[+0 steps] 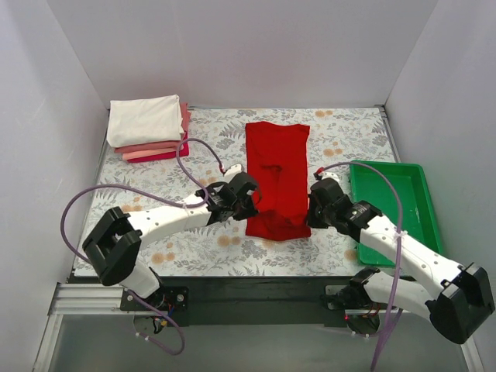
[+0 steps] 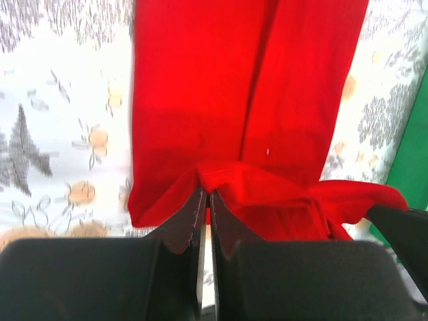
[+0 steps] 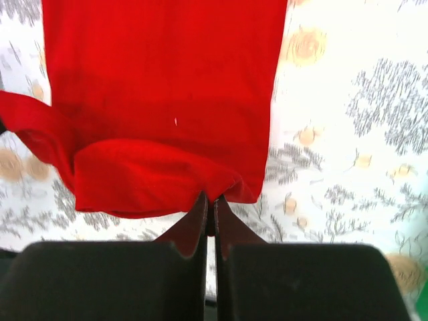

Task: Fold and stack the t-shirts
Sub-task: Fold the tshirt

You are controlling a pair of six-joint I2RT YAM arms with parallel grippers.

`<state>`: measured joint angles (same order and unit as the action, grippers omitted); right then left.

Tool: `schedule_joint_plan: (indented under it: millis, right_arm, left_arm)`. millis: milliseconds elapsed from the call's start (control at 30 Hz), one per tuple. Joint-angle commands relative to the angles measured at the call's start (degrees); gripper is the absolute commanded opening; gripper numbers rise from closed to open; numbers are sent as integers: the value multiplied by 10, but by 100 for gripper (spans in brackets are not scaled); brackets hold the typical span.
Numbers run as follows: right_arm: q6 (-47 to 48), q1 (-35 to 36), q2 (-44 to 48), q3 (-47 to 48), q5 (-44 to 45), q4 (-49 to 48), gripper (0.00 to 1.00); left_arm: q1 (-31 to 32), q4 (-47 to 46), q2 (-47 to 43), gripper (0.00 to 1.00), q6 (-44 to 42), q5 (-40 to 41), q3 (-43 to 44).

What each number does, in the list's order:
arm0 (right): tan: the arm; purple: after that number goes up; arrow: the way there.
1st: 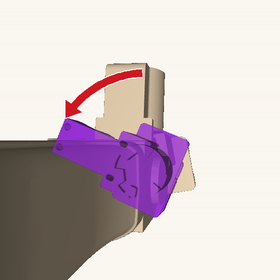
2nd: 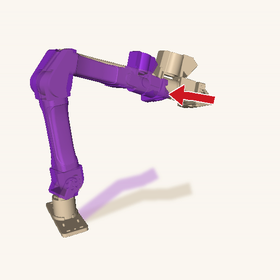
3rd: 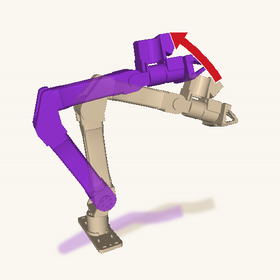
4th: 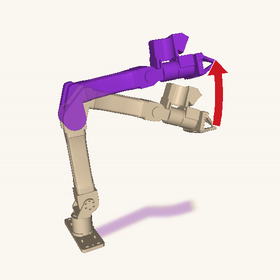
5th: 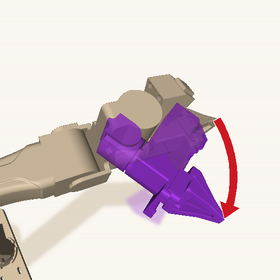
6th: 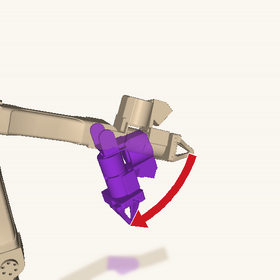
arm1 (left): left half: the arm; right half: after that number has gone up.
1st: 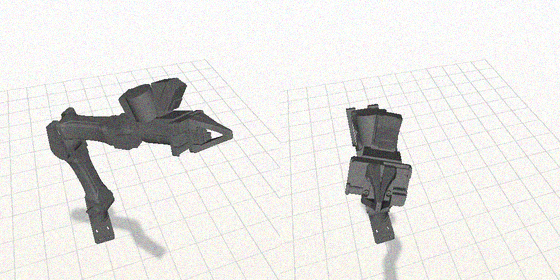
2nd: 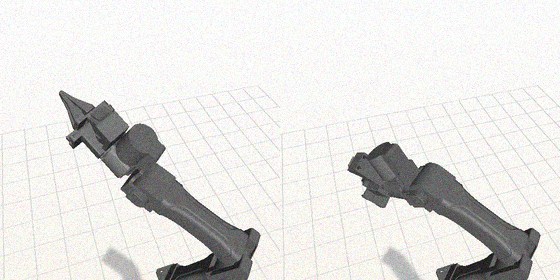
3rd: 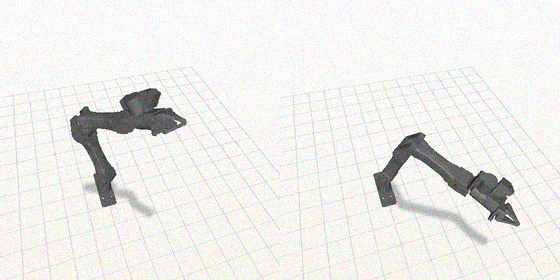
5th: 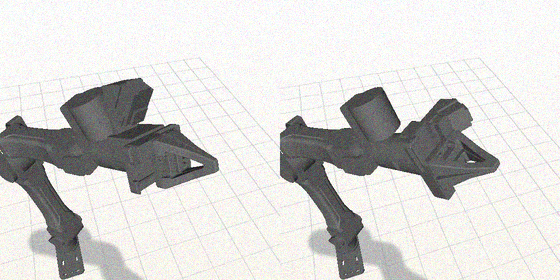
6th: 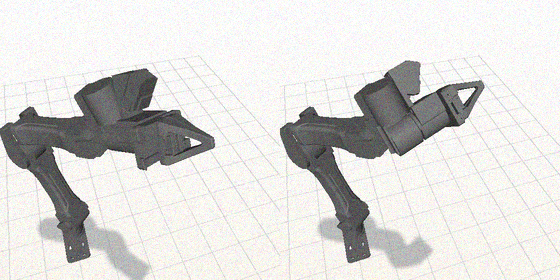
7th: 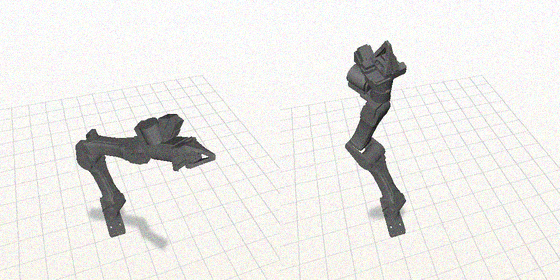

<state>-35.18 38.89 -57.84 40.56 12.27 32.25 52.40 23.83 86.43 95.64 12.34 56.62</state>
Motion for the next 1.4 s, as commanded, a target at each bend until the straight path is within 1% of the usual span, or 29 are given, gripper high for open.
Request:
schedule_joint_plan:
  millis: [0,267,400,600,767,833,967,1167,1367]
  right_arm:
    - [34,-28,-28,49,7,-77,1]
    - [63,-88,-118,107,-37,-131,1]
    - [78,-124,-157,137,-75,-148,1]
    - [106,-141,-213,179,-95,-171,1]
    - [115,-159,-259,211,-106,-173,1]
    - [118,-162,-269,223,-93,-174,1]
    - [121,-166,-291,233,-88,-174,1]
    - [115,-176,-317,240,-80,-177,1]
    - [110,-190,-362,261,-110,-181,1]
  left_arm:
    - [-25,-14,21,0,-45,14,45]
    - [-85,-20,93,0,-87,-10,130]
    - [-110,-20,127,0,-107,-21,170]
    - [-135,-12,164,0,-126,-26,215]
    - [-149,-12,180,0,-140,-28,233]
    - [-152,-12,195,0,-151,-34,247]
    - [-153,12,225,0,-173,-27,279]
    - [-156,23,248,0,-179,-28,298]
    - [-165,31,269,0,-169,-21,303]
